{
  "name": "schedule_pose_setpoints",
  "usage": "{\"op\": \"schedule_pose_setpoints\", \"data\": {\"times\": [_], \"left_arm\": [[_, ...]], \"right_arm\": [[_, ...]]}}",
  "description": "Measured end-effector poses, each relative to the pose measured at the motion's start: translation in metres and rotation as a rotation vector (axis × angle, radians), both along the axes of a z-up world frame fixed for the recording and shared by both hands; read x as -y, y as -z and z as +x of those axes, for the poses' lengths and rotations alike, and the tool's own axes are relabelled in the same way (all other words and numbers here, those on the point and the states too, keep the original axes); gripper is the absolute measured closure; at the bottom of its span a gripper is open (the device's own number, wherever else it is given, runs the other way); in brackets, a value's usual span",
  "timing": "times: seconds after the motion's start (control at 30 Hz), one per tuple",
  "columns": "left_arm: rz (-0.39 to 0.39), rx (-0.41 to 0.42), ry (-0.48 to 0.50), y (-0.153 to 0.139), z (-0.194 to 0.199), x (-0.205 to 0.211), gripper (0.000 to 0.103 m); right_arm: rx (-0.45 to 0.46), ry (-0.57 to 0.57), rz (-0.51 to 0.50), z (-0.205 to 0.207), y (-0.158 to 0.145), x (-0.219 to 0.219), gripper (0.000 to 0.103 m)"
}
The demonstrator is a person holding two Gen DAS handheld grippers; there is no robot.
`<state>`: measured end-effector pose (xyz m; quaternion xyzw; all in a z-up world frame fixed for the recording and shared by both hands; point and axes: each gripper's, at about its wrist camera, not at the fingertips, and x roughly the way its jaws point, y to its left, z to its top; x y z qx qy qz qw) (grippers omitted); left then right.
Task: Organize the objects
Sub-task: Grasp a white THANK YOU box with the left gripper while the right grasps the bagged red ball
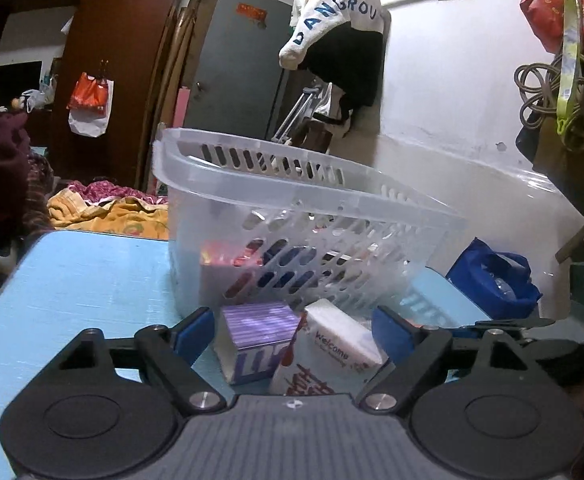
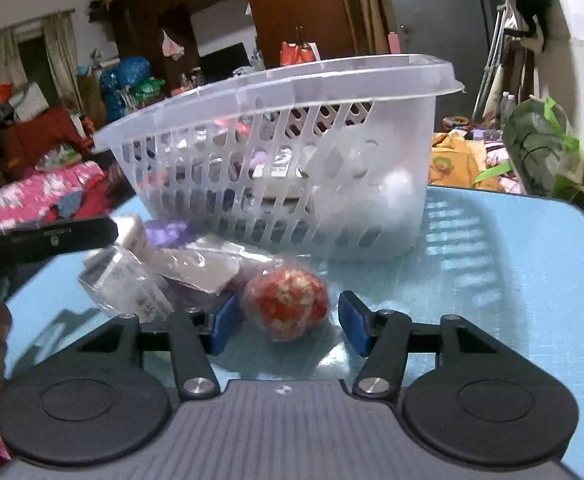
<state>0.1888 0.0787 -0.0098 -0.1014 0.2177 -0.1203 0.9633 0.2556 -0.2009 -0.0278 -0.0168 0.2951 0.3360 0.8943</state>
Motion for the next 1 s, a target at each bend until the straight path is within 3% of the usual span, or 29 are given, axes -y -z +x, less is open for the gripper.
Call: {"op": "schedule_pose_setpoints", "data": {"times": [0.23,0.4,0.6,0.8,0.9,1.0], "left_arm": [[-0.014,0.000,-0.018,0.006,-0.029,-0.009,0.014],[-0.006,-0.026,-0.110,0.013,-0.048,-0.035,0.015],[0.013,-0.064,-0.085,0.023,-0.046,-0.034,0.015],[0.109,-0.092,-0.034,0.022,-0.039,-0.001,0.014],[0.206,-0.150,-0.042,0.024,-0.028,0.015,0.012],[0.221,-0.183,-0.067,0.026,-0.023,0.018,0.014]], "right_arm": [[0.017,0.006,-0.007,-0.011,0.002,0.008,0.048],[0.035,0.019,0.010,-0.014,0.000,0.011,0.048],[0.040,0.033,0.013,-0.015,0.000,0.010,0.048],[0.046,0.038,0.024,-0.016,0.000,0.012,0.048],[0.051,0.039,0.020,-0.016,0.000,0.011,0.048],[0.052,0.039,0.023,-0.016,0.001,0.012,0.048]]}}
